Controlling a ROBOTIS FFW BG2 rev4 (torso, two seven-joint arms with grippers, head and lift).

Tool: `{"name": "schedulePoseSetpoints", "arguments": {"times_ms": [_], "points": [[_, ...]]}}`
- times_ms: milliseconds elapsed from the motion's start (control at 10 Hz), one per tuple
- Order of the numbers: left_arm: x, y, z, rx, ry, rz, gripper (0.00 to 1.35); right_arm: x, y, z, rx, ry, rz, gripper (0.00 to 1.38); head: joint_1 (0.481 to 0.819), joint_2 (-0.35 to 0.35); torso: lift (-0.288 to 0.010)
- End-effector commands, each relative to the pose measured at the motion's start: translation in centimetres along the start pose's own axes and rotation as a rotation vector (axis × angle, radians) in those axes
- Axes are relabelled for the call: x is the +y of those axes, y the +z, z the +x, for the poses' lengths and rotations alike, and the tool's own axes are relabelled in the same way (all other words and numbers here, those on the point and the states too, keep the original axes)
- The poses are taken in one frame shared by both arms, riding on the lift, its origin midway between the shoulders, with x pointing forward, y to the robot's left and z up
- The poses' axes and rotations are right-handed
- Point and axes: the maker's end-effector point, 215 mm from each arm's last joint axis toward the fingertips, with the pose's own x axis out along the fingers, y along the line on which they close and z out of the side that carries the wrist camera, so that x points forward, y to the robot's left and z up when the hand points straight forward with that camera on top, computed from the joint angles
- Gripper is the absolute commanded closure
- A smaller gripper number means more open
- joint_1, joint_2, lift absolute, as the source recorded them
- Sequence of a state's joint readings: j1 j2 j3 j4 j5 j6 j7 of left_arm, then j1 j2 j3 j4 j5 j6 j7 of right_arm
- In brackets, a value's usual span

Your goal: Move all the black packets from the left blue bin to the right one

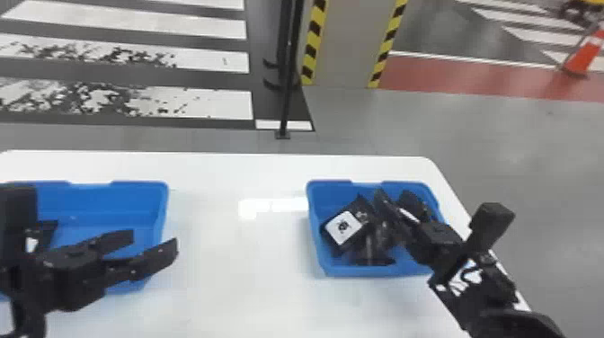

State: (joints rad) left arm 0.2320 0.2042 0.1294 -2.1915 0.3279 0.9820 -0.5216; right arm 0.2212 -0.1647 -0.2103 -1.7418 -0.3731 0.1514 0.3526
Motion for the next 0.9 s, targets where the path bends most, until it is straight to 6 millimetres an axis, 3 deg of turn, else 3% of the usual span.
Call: {"name": "schedulePoseSetpoints", "arguments": {"times_ms": [0,300,500,700,800], "points": [[5.0,-0.1,-1.9,0.037,0.135,0.014,0.21,2.1,1.0,-3.3,-0.029,0.002,-0.067,0.14,0.695,-0.162,-0.14],[13.0,-0.4,-5.8,0.098,0.37,0.006,0.21,5.4,1.6,-7.9,-0.051,0.004,-0.075,0.14,0.695,-0.039,-0.14],[17.3,-0.9,-6.8,0.135,0.471,-0.038,0.21,7.1,1.8,-10.4,-0.057,0.014,-0.018,0.14,0.695,0.054,-0.14],[20.5,-1.4,-7.1,0.176,0.543,-0.077,0.21,10.2,1.6,-12.0,-0.046,0.058,0.024,0.14,0.695,0.109,-0.14],[21.9,-2.0,-7.8,0.2,0.585,-0.096,0.21,10.7,1.2,-12.4,-0.038,0.063,0.04,0.14,0.695,0.15,-0.14]]}}
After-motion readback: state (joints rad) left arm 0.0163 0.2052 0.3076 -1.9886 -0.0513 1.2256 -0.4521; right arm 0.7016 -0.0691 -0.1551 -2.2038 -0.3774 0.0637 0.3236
